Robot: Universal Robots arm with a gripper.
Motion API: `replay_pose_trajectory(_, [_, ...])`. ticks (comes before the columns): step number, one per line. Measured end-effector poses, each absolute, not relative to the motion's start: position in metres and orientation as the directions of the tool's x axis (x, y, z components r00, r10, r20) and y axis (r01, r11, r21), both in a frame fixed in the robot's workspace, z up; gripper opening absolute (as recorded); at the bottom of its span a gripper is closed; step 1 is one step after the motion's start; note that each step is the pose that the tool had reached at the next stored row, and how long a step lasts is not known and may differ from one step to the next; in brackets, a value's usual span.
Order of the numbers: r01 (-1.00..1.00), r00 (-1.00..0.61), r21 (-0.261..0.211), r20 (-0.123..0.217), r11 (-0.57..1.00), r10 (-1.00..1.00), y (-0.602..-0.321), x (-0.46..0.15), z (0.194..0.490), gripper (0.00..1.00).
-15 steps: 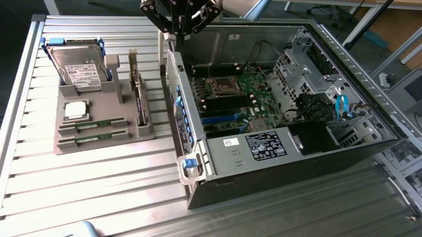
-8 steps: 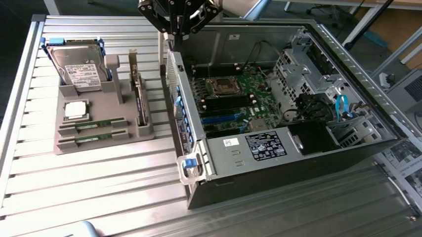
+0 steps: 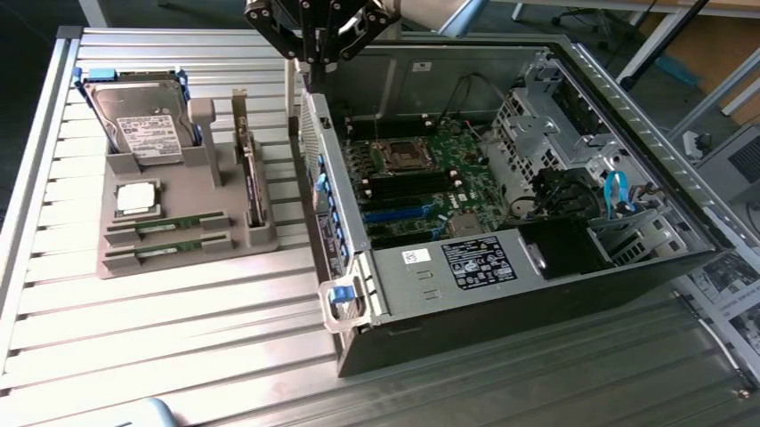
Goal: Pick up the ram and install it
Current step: 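Reach for the ram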
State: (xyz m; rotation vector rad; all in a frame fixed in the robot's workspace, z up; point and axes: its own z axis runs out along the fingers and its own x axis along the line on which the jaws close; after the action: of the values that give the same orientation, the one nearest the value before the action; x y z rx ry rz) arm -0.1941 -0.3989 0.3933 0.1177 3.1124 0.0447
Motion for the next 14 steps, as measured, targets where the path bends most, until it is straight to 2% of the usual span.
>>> replay_pose_trajectory(14, [0.075, -0.997, 0.029, -0.026, 0.997, 0.076, -0.3989, -0.2003, 0.3933, 0.10])
